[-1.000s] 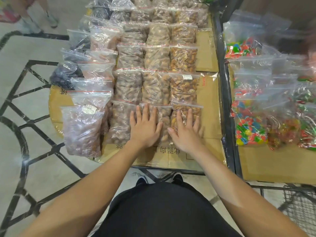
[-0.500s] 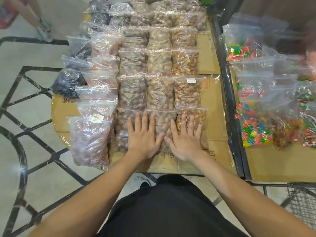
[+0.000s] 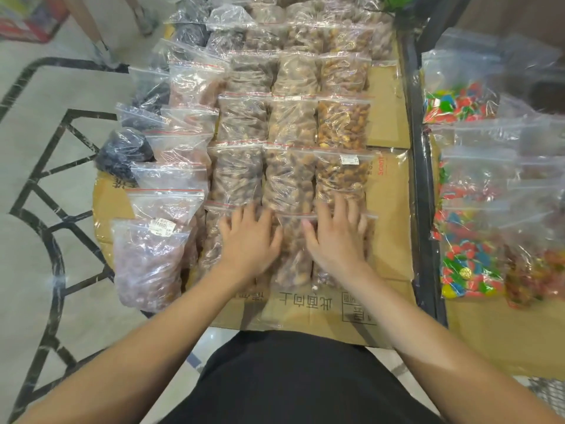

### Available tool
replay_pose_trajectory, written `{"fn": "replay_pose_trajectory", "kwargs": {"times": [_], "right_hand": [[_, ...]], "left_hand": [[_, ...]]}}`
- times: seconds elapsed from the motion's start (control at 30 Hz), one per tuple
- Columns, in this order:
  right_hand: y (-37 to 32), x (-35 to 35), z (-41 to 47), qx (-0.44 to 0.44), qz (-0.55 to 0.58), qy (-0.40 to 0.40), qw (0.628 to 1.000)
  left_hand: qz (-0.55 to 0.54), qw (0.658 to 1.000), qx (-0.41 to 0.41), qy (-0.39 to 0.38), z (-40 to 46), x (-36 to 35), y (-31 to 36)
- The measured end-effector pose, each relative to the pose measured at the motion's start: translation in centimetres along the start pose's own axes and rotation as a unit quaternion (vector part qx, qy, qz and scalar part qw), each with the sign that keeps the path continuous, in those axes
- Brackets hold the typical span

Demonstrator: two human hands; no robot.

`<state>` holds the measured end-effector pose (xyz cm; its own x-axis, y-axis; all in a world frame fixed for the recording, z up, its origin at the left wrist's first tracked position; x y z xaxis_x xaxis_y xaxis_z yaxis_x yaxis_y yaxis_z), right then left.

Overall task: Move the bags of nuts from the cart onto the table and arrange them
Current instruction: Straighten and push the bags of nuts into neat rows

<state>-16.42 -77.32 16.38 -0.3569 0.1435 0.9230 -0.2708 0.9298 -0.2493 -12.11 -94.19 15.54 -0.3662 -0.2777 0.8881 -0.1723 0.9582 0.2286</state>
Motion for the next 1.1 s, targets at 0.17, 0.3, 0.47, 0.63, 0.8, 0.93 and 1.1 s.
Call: {"fn": "replay_pose_trajectory", "kwargs": {"times": [0.17,0.3,0.47,0.63,0.8,0.93,1.1], "right_hand": [[0.5,1.3,7.1,0.006,0.0,-0.065,0.998],[0.1,-0.2,8.9,0.009,-0.021,-0.105,0.994],[0.5,-0.6,9.2,0.015,-0.046,-0.116,0.992],[-0.4,-0.6,8.5,0.026,-0.059,-0.108,0.992],[-1.3,-0.3,8.9,0.051,-0.129,-0.126,0.982],[-2.0,0.5,8.5,0.047,-0.074,-0.09,0.992],[-3.3,-1.1,9.0,0.056,-0.067,-0.17,0.982]], "left_hand": [[0.06,0.997,-0.054,0.016,8.5,2.7,1.3],[0.08,0.994,-0.071,-0.024,10.2,1.1,1.2],[0.12,0.989,-0.079,-0.031,10.6,1.6,0.4],[0.169,0.98,-0.092,-0.043,10.5,1.7,0.9],[0.094,0.994,-0.062,-0.015,10.5,1.8,-1.8],[0.051,0.997,-0.047,-0.013,10.1,1.5,-1.9],[0.083,0.996,-0.035,0.0,9.2,0.1,-2.6]]}}
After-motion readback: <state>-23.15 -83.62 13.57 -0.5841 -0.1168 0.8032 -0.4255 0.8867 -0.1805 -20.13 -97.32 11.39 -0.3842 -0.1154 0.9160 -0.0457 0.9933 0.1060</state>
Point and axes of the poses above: each hand's wrist, its own z-axis towards the middle knuckle, its own x-axis out of the back of the hand, y = z × x, the point moved 4 cm from there along z, towards the middle knuckle, and after that the axes turned 14 degrees about -y, right-handed, at the moved point
